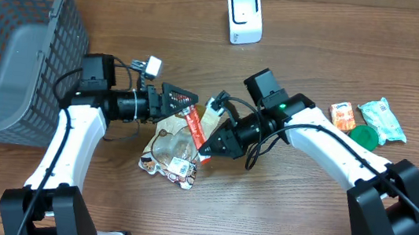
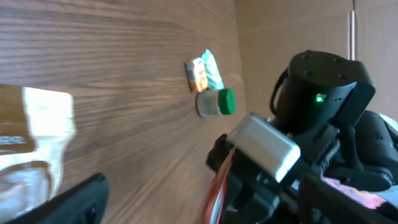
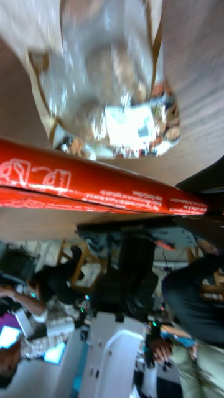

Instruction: Scan the item barcode

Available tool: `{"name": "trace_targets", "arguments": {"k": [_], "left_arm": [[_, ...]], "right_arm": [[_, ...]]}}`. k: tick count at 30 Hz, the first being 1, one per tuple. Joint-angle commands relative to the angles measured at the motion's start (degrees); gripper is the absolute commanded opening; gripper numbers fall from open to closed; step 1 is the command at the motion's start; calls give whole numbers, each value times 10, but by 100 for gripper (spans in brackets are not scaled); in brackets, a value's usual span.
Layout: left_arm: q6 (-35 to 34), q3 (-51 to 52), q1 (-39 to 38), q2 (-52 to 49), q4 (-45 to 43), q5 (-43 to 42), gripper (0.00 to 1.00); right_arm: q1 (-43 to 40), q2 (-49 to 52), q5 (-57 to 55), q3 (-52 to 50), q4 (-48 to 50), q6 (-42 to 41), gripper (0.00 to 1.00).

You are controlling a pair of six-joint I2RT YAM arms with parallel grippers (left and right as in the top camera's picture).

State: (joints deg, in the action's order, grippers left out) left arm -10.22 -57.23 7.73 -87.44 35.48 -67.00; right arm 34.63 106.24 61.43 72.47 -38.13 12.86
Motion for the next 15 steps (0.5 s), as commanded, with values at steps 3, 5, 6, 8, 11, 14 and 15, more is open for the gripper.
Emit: {"name": "trace_targets", "arguments": {"k": [3,5,6,8,11,14,15], "left_arm": [[15,4,-26,5,-2,-31,70],[14,4,-28,5,-2,-36,58],[14,4,-28,5,-2,-36,47],[12,4,-28,5,-2,-36,33],[10,4,-28,5,-2,-36,30],[10,4,-29,5,-1,-36,31],[10,4,-29,5,-1,-36,30]], "right_arm": [[9,-19,34,-3,17,-44,4],[9,-19,34,-3,33,-76,4],[9,-19,34,-3,40,-89,4],[9,-19,33,-3,55,-111,4],[9,-19,31,-3,77,-137,4],[9,-19,31,-3,105,-166,4],[9,-19,31,-3,116,-178,4]]}}
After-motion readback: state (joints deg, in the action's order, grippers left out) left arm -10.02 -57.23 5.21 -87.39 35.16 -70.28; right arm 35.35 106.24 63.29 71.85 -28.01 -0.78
